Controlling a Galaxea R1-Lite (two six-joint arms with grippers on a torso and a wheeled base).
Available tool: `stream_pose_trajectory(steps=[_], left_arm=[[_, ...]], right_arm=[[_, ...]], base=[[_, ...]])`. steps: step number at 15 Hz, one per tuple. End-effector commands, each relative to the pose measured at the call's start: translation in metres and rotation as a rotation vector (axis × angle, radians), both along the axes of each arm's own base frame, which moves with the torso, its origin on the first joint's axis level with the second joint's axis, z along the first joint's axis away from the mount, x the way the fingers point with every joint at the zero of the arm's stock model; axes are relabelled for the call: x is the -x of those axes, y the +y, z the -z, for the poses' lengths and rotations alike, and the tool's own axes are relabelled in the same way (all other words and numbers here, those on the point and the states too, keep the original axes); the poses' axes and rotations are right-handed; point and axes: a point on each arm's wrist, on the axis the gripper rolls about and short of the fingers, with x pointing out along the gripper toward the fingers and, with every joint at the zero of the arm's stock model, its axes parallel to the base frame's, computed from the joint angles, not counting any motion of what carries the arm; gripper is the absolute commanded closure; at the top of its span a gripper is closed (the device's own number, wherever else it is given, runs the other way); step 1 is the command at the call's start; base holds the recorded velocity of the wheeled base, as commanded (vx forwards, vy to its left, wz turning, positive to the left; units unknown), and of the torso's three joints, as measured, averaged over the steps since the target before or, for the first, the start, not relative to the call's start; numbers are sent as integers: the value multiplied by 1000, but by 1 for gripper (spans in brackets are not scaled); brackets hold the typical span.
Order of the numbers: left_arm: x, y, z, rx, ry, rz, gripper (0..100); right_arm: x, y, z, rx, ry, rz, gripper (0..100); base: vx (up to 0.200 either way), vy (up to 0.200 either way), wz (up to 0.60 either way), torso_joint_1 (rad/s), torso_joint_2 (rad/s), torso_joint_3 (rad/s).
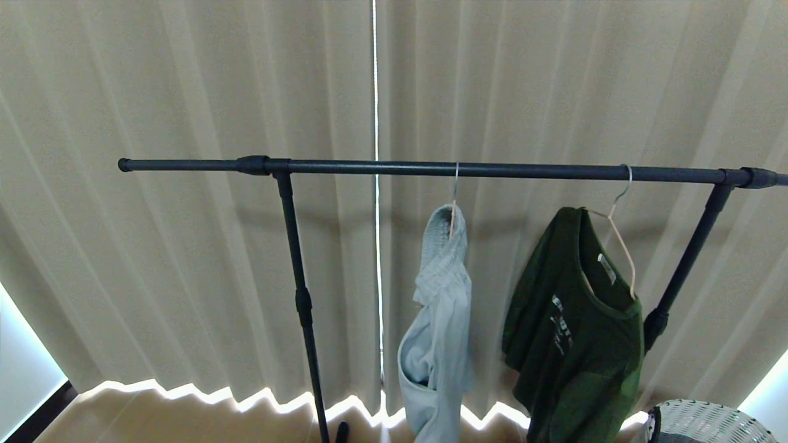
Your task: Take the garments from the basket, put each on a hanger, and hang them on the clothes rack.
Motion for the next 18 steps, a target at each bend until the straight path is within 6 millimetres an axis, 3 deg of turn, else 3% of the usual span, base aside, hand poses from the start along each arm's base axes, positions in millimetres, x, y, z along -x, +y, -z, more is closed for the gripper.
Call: stream_pose_trajectory(steps=[1, 7, 9, 18], left_arm=[[0, 0, 0, 3, 0, -1, 0], [0, 0, 0, -2, -1, -2, 0], [0, 0, 0, -3, -1, -2, 0], [0, 0, 0, -3, -1, -2, 0]], right_arm=[[0, 0, 0, -3, 5, -4, 0], [0, 0, 0, 4, 10, -41, 0], [7, -1, 2, 4, -79, -129, 0], [7, -1, 2, -5, -79, -122, 0]], base=[[0, 0, 0, 0, 0, 0], [0, 0, 0, 0, 0, 0], [0, 0, 0, 0, 0, 0], [0, 0, 0, 0, 0, 0]])
